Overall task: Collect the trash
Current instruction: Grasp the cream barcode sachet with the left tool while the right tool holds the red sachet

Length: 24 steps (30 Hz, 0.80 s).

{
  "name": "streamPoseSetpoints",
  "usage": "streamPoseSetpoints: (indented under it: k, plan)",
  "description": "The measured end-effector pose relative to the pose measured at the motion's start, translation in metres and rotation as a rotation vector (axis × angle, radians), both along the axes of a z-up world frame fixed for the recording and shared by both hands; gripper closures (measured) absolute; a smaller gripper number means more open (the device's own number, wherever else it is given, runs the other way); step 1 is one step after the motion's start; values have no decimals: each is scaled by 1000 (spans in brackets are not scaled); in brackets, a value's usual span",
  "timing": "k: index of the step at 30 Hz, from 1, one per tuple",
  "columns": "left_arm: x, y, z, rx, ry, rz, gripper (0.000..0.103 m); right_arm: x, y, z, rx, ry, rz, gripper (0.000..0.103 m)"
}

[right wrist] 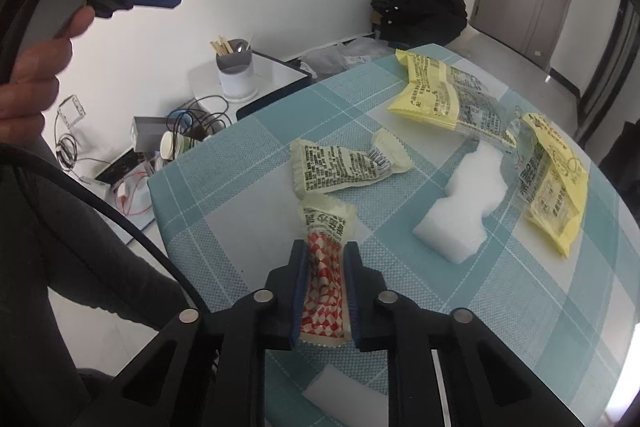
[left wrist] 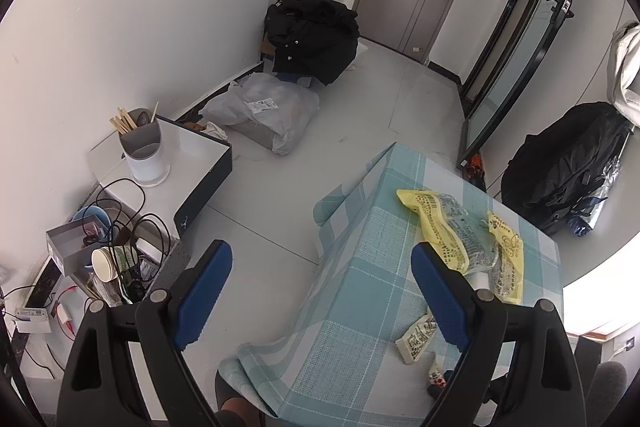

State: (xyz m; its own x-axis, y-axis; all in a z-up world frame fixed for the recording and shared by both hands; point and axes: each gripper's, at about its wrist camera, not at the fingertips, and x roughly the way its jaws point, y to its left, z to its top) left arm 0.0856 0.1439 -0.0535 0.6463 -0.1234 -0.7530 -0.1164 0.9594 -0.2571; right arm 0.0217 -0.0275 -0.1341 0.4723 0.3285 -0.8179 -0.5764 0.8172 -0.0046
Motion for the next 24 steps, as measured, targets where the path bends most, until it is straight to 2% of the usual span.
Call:
streamPoseSetpoints:
  k: [7,8,9,13,17,21,24]
  plan:
    - [3,-2,-7,28,29,2,14,5,-13,5,59,29,-35,91]
    - [3,-2,-8,31,33,-3,14,6,-16,7,72,32,-41,95]
    - [4,-4,-10,37,36,-7,14,7,-19,9,90,37,-48,95]
    - [6,-13,-15,89,40,-37,14,7,-31,16,144,50,-64,95]
    - [9,-25,-23,118,68,-100,14,7,-40,24,178,56,-78,95]
    - [10,-37,-30,112,106,-174,14,2,-53,35,224,44,-102,95]
    - [7,-53,-33,158,105,-233,14,-4,-67,44,232,19,-128,95]
